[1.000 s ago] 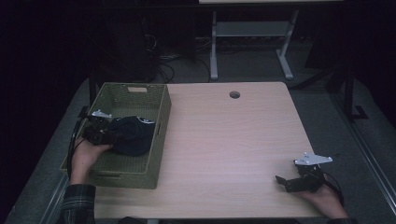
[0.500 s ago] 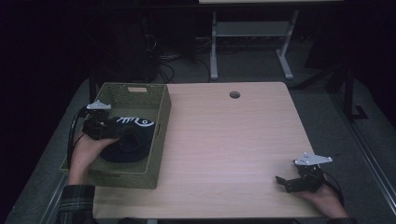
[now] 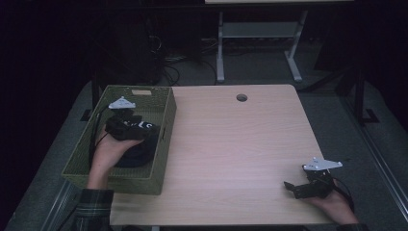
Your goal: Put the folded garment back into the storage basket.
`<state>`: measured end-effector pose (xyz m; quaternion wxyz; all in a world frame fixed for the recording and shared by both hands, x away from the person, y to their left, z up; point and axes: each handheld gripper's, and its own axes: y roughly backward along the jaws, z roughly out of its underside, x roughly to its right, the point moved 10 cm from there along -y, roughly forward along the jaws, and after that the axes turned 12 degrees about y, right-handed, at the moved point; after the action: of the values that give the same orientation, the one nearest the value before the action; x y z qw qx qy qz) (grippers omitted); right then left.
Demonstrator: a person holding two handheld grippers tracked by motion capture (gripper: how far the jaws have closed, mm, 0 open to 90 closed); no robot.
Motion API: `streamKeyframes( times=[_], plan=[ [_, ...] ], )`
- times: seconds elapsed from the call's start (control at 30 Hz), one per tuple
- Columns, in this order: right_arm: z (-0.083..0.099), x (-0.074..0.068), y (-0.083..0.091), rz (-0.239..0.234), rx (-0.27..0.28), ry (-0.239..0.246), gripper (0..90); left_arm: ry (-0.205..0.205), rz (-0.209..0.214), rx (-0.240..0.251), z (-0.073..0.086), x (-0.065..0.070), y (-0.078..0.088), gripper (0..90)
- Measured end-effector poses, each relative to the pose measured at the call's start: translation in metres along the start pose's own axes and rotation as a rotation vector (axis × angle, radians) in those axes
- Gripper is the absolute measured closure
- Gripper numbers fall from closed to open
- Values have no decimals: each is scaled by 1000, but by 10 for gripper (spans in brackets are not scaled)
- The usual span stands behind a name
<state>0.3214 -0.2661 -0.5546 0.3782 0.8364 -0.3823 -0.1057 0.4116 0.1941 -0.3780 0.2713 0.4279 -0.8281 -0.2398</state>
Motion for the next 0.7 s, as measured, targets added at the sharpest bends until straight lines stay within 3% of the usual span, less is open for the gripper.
streamKeyframes(
  times=[0.3,0.33,0.7],
  plan=[
    [0,0,0,0,1,0,10,-65,83,-15,-1,58,-32,170],
    [0,0,0,0,0,0,10,-77,103,-19,0,71,-38,170],
    [0,0,0,0,1,1,11,-130,156,-54,15,117,-71,170]
  ],
)
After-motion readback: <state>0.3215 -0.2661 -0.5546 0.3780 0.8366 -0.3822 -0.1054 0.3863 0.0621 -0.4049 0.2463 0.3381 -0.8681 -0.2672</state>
